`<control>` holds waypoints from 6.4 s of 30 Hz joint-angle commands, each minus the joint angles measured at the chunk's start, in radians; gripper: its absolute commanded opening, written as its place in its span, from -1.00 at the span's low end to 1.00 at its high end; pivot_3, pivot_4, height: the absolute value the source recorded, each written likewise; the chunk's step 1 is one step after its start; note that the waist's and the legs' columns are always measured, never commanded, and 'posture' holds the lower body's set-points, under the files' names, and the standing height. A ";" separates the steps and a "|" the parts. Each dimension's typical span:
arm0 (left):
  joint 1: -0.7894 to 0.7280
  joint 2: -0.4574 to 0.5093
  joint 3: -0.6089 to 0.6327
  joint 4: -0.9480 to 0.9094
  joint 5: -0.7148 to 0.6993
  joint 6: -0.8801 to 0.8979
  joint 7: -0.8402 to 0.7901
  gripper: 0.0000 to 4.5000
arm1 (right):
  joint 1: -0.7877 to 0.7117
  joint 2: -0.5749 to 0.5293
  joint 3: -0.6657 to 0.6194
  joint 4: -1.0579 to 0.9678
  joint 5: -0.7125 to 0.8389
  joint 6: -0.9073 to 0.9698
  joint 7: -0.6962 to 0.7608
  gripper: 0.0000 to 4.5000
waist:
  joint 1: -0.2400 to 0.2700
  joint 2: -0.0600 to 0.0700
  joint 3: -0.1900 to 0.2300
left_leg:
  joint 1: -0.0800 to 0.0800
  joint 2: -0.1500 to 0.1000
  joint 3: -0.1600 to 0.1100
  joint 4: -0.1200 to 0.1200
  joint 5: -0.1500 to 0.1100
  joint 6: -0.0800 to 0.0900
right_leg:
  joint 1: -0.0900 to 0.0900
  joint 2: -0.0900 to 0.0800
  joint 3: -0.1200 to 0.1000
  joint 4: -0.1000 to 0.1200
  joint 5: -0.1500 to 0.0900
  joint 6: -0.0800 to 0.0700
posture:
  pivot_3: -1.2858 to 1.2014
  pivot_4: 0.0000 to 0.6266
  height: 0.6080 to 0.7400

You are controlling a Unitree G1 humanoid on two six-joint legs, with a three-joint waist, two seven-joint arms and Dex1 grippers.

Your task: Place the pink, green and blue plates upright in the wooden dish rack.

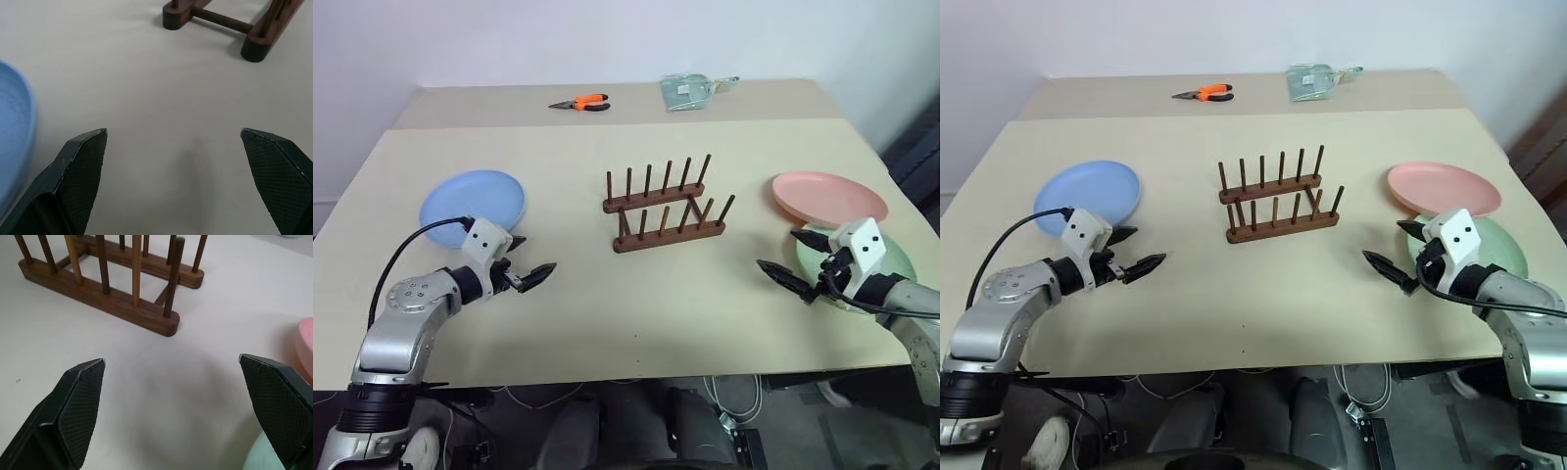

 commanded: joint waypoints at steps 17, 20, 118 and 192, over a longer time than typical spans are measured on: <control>-0.270 -0.142 -0.295 0.259 0.116 -0.070 -0.109 1.00 | 0.030 0.041 0.122 -0.280 0.069 0.164 -0.004 0.99 | 0.002 -0.001 0.000 | 0.000 -0.001 -0.001 0.001 0.000 0.000 | 0.001 0.000 -0.001 0.000 0.000 0.000 | 0.03 -0.52 1.00; -0.369 -0.209 -0.321 0.429 0.143 -0.126 -0.126 1.00 | 0.070 0.082 0.159 -0.353 0.055 0.177 -0.058 0.99 | 0.002 -0.001 -0.001 | 0.000 -0.001 -0.001 0.001 0.000 0.000 | 0.001 0.000 -0.001 0.000 0.000 0.001 | 0.03 -0.52 1.00; -0.212 -0.323 -0.377 0.032 0.197 -0.065 -0.001 -0.66 | -0.455 -0.242 0.217 0.506 -0.596 -0.514 -0.252 -0.98 | -0.010 0.003 -0.005 | 0.001 -0.002 0.000 0.001 0.000 0.000 | 0.002 0.000 0.002 0.001 0.000 0.002 | 0.03 -0.52 1.00; -0.251 -0.297 -0.389 0.083 0.162 -0.110 -0.045 -0.66 | -0.701 -0.033 -0.070 -0.105 0.123 0.261 -0.261 -0.96 | -0.002 0.002 -0.006 | 0.000 -0.001 -0.002 0.001 -0.002 0.003 | 0.001 0.002 0.000 0.000 0.001 0.006 | 0.03 -0.52 1.00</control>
